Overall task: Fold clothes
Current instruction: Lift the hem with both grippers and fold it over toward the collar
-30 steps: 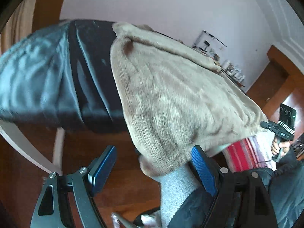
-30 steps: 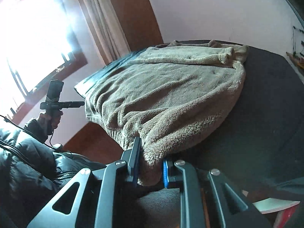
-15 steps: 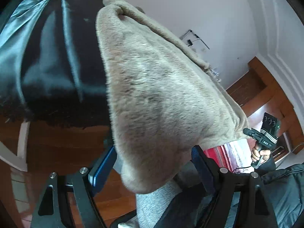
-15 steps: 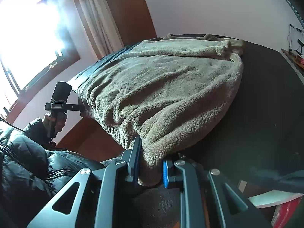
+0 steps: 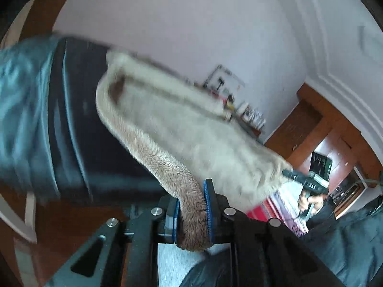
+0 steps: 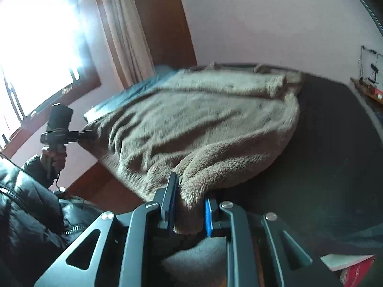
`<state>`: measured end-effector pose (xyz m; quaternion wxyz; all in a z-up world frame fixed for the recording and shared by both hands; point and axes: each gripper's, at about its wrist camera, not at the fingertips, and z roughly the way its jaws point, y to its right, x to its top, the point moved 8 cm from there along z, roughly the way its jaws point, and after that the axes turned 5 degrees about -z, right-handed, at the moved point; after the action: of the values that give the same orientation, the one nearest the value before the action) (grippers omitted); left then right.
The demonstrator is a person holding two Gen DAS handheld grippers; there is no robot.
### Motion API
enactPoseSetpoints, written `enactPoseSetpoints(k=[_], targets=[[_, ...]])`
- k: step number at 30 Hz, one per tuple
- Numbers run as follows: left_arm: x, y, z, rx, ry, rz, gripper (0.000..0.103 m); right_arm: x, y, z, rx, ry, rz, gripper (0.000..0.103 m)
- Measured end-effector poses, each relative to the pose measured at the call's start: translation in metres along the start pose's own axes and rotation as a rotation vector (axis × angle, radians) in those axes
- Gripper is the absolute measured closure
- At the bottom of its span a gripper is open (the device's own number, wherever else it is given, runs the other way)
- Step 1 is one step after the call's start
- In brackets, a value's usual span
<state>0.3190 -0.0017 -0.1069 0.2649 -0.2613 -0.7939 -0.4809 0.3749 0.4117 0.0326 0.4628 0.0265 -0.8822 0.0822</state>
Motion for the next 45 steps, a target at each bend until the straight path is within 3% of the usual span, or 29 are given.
enactPoseSetpoints(k=[5, 19, 26, 31, 37, 45], targets=[[0.04, 0.019, -0.014, 0.003, 0.09, 0.039, 0.085, 0.027, 0.011, -0.021, -0.057, 0.116, 0.01, 0.082], [0.133, 0.035, -0.023, 0.019, 0.267, 0.061, 0.085, 0.108, 0.033, -0.036, -0.291, 0.229, -0.071, 0.082], [0.171, 0.037, -0.01, 0.046, 0.291, 0.081, 0.085, 0.143, 0.049, -0.03, -0.382, 0.236, -0.091, 0.082], [0.197, 0.035, 0.0, 0.044, 0.311, 0.084, 0.085, 0.163, 0.063, -0.026, -0.408, 0.252, -0.072, 0.082], [0.238, 0.03, 0.021, 0.092, 0.333, 0.125, 0.085, 0.193, 0.087, -0.011, -0.445, 0.263, -0.053, 0.082], [0.305, -0.005, 0.066, 0.145, 0.361, 0.085, 0.085, 0.247, 0.131, 0.035, -0.501, 0.267, -0.053, 0.082]])
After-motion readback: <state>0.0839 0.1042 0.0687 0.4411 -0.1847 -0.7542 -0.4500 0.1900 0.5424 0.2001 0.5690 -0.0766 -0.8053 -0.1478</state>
